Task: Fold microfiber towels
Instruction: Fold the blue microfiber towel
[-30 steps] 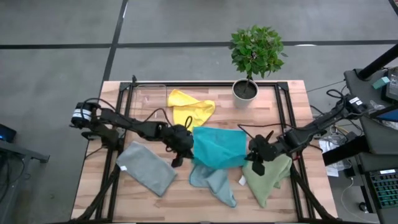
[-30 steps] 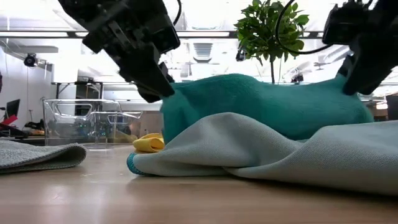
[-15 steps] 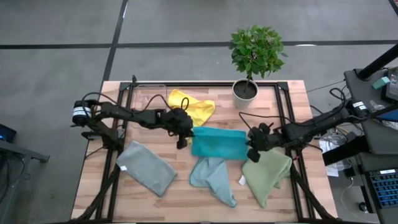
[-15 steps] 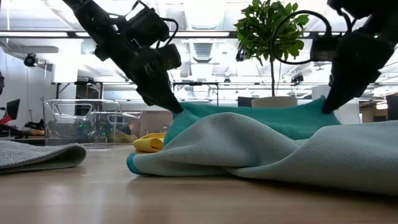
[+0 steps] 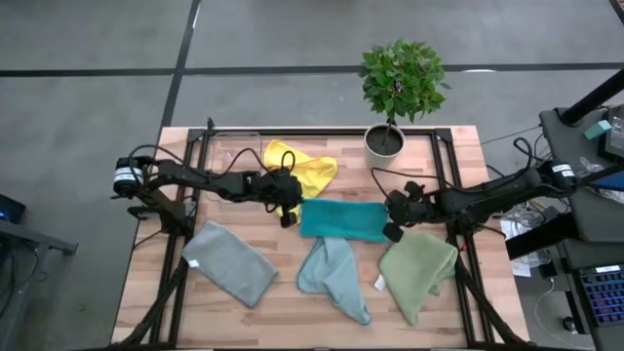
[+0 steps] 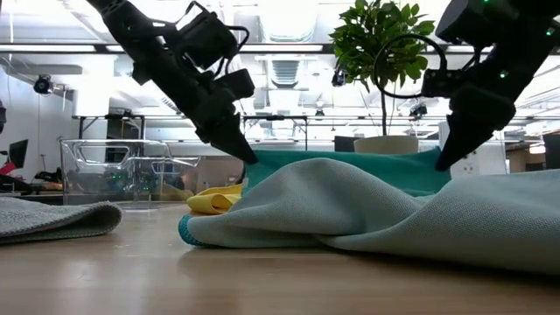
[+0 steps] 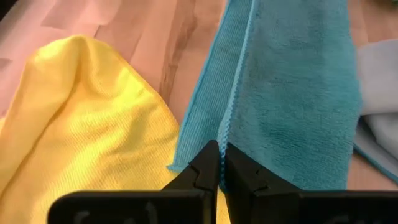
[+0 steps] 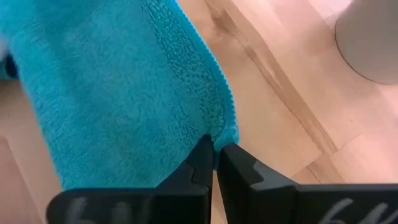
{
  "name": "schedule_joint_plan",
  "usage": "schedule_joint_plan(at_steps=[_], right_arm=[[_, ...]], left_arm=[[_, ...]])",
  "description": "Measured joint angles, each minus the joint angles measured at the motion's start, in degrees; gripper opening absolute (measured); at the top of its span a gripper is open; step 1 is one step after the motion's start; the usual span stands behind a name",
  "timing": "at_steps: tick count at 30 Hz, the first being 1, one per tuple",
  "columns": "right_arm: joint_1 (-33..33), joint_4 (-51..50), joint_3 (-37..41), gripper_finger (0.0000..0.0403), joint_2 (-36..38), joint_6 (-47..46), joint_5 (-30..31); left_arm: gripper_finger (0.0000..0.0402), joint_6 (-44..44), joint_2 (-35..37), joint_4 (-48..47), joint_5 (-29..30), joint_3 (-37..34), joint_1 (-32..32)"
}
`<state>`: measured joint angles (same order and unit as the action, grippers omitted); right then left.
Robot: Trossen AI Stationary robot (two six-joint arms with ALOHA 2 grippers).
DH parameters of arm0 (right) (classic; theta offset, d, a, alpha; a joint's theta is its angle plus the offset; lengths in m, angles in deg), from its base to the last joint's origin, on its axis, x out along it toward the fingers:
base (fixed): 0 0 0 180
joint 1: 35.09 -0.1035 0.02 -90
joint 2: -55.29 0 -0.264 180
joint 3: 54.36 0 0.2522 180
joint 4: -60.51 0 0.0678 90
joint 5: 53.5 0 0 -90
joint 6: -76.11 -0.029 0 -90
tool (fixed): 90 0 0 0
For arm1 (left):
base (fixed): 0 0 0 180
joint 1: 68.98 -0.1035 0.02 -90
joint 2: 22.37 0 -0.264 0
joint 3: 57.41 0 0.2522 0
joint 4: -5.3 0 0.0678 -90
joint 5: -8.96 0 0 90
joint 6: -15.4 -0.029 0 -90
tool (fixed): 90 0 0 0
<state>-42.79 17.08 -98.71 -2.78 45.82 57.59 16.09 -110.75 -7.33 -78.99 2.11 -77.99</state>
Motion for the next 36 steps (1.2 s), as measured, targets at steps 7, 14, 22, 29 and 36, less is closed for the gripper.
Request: schedule_joint_plan(at_steps=[7, 14, 22, 29, 36], right_arm=[[0.0, 0.13, 0.0, 0.0009, -0.24, 0.34, -0.01], [0.0, 0.71, -0.11, 0.0009, -0.15, 0.51, -0.03], [0.0, 2.12, -0.11, 0.0009, -0.15, 0.55, -0.03], [0.0, 2.12, -0.11, 0.0009, -0.14, 0.53, -0.04], [0.0, 2.12, -0.11, 0.0009, -0.13, 0.53, -0.04]], left_arm=[[0.0, 1.92, 0.0, 1.72, 0.25, -0.1, 0.02], [0.0025, 2.07, 0.0, 4.4, 0.06, 0.43, 0.02], [0.0119, 4.55, 0.01, 4.46, 2.0, 0.39, 0.05], [0.0143, 4.85, -0.03, 9.94, 1.37, 0.21, 3.08], [0.0143, 4.92, 0.06, 14.85, 1.48, 1.07, 4.59]])
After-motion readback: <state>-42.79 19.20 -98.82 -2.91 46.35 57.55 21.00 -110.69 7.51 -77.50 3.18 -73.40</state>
